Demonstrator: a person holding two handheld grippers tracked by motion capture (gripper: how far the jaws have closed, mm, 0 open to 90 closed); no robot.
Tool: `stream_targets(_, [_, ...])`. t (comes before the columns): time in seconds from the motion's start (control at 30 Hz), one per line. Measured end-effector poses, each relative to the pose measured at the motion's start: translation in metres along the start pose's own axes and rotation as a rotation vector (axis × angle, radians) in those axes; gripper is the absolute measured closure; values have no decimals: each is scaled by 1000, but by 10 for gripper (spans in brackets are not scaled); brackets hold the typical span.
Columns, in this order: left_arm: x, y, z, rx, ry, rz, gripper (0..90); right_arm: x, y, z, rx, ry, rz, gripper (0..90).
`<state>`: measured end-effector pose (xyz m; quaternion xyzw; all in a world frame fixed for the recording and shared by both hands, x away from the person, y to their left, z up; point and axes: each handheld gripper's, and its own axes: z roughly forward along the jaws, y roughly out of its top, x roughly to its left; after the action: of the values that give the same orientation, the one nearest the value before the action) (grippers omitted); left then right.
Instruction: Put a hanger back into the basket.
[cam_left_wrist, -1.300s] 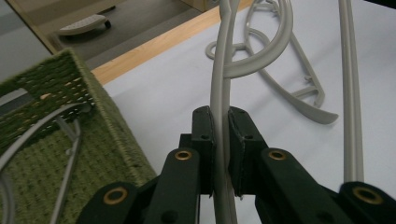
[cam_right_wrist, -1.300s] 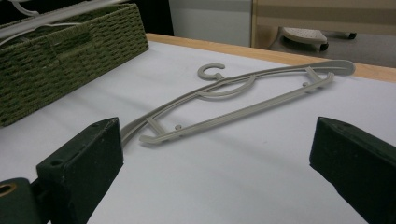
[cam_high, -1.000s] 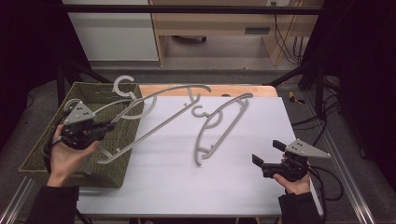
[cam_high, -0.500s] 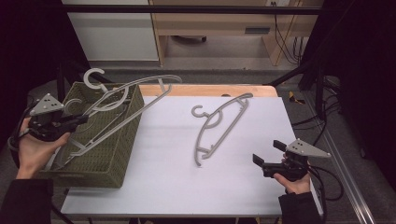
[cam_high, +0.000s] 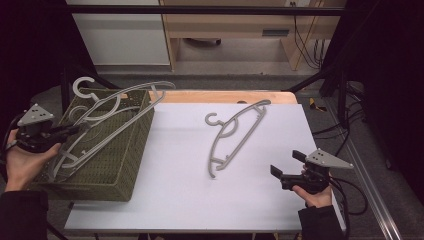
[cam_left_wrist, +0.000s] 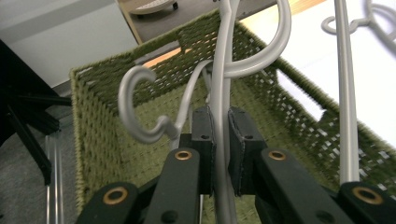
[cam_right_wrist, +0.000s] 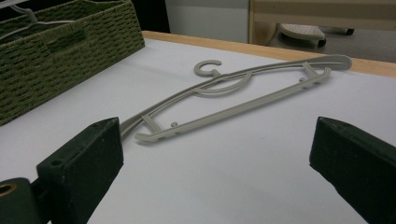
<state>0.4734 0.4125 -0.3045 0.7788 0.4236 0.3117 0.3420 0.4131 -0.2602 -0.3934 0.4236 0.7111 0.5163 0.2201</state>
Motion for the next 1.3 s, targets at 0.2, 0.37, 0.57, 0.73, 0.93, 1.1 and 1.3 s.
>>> stream_targets(0.2, [8, -10, 4, 15, 18, 6, 817, 0, 0, 1, 1, -1, -1, 30])
stream_targets(0.37, [14, -16, 6, 26, 42, 9, 817, -1, -1, 1, 3, -3, -3, 30])
stream_targets(0.57, [18, -22, 10, 46, 72, 18, 817, -1, -1, 1, 6, 0, -5, 30])
stream_targets(0.73, [21, -27, 12, 61, 93, 18, 817, -1, -1, 1, 4, -2, -3, 31])
stream_targets(0.93, [25, -29, 9, 58, 111, 25, 817, -1, -1, 1, 5, -3, -2, 31])
stream_targets(1.1, [32, -33, 9, 71, 134, 28, 817, -1, -1, 2, 8, -1, -5, 31])
stream_targets(1.3, [36, -36, 9, 73, 155, 35, 817, -1, -1, 2, 8, -3, -4, 31])
